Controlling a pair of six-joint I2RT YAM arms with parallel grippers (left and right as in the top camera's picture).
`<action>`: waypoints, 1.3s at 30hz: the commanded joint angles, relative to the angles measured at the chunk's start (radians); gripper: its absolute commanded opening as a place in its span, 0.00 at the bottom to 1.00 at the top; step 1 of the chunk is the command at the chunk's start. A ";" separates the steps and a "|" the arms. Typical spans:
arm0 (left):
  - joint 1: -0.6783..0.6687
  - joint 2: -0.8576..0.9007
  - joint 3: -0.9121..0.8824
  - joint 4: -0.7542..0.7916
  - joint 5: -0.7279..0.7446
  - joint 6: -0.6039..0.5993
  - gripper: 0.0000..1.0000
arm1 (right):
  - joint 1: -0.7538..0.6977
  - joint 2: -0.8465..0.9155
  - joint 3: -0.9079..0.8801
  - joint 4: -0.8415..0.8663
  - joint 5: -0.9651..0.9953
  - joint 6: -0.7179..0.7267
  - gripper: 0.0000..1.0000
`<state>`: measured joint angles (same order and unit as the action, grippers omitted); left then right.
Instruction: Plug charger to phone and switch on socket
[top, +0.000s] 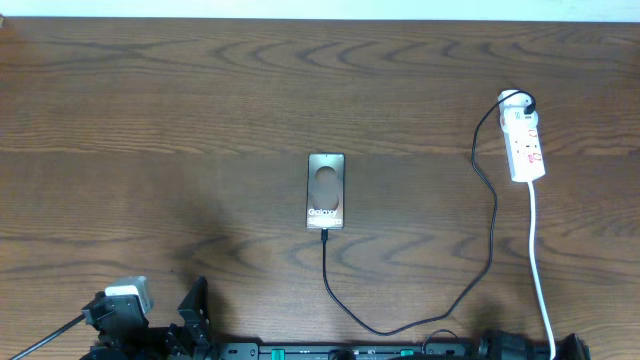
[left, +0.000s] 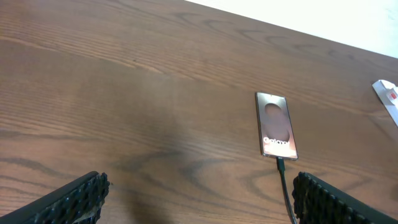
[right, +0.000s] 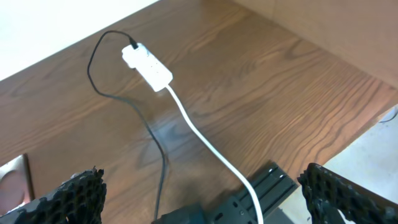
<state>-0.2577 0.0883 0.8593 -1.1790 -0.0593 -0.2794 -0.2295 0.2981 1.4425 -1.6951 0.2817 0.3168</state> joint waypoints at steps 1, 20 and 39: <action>0.004 -0.007 0.016 -0.001 -0.013 0.020 0.96 | 0.007 -0.019 -0.005 -0.001 0.014 -0.022 0.99; 0.004 -0.007 0.016 -0.001 -0.013 0.020 0.96 | 0.082 -0.200 -0.084 0.406 -0.127 -0.019 0.99; 0.004 -0.007 0.016 -0.001 -0.013 0.020 0.96 | 0.083 -0.292 -0.882 1.341 -0.485 -0.090 0.99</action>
<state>-0.2569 0.0883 0.8593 -1.1782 -0.0593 -0.2794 -0.1528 0.0120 0.6502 -0.4046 -0.1032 0.2436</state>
